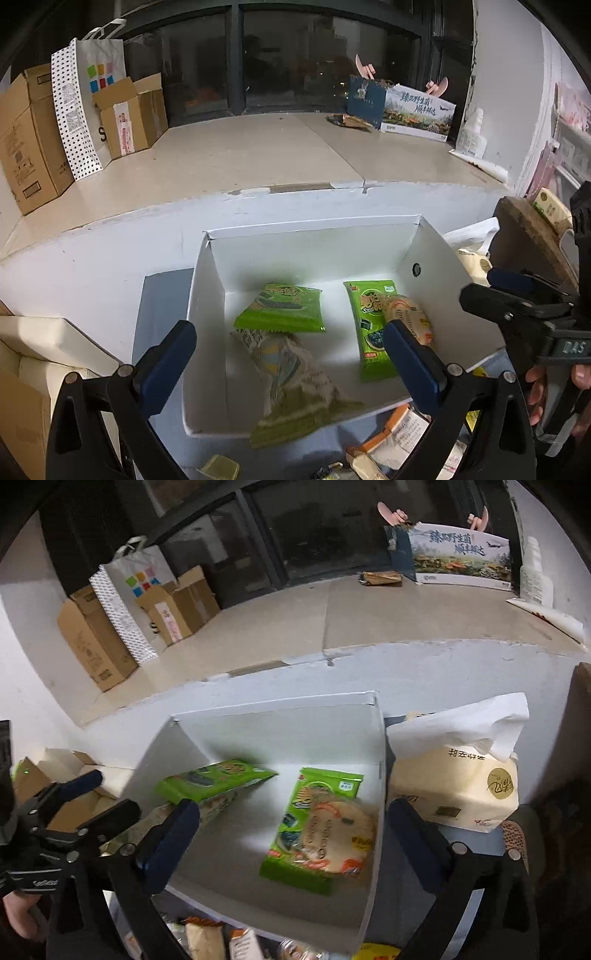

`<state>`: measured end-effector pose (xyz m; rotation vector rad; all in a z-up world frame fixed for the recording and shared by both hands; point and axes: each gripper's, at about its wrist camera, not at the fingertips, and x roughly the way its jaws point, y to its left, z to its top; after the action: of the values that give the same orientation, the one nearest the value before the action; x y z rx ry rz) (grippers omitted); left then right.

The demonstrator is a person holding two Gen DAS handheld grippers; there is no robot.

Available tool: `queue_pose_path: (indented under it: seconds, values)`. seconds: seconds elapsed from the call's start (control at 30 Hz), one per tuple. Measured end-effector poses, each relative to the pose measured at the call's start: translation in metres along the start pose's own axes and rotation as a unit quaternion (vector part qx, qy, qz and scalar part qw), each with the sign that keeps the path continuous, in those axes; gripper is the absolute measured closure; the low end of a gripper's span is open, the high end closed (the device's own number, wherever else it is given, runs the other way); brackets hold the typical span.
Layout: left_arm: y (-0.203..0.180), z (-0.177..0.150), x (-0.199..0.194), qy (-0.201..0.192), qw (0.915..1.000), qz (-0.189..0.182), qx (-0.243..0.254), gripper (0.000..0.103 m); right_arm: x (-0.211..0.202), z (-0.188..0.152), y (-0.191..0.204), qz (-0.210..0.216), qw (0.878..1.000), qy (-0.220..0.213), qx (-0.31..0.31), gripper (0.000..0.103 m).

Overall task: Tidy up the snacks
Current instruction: 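Withdraw both grippers from the white box back over the snack pile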

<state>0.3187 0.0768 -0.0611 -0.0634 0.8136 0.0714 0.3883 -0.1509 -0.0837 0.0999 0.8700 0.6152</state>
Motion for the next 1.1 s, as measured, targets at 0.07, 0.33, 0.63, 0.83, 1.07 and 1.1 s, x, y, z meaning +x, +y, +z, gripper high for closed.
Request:
queue_pose_path:
  seconds: [0.07,0.33,0.63,0.83,1.07,1.1]
  values:
    - [-0.002,-0.005,-0.011,-0.003,1.0000,-0.007,0.003,0.000,-0.014,-0.004,0.006,0.000,1.000,-0.011,-0.010,0.000]
    - [-0.004,-0.041,-0.096,-0.080,0.9953,-0.054,-0.005,0.000,-0.089,-0.057,0.032,0.035,0.995,-0.077,-0.060,0.000]
    - [-0.006,-0.129,-0.168,-0.130,0.9884,-0.077,-0.013,0.000,-0.162,-0.164,0.048,0.068,0.983,-0.151,-0.080,0.000]
    - [-0.004,-0.182,-0.175,-0.104,0.9912,-0.070,-0.040,0.000,-0.166,-0.209,0.052,-0.026,0.990,-0.124,-0.068,0.000]
    - [0.006,-0.213,-0.169,-0.076,0.9921,-0.081,-0.059,0.000,-0.165,-0.224,0.046,-0.030,0.993,-0.104,-0.055,0.000]
    - [0.006,-0.215,-0.169,-0.073,0.9926,-0.079,-0.056,0.000,-0.164,-0.224,0.044,-0.028,0.993,-0.100,-0.052,0.000]
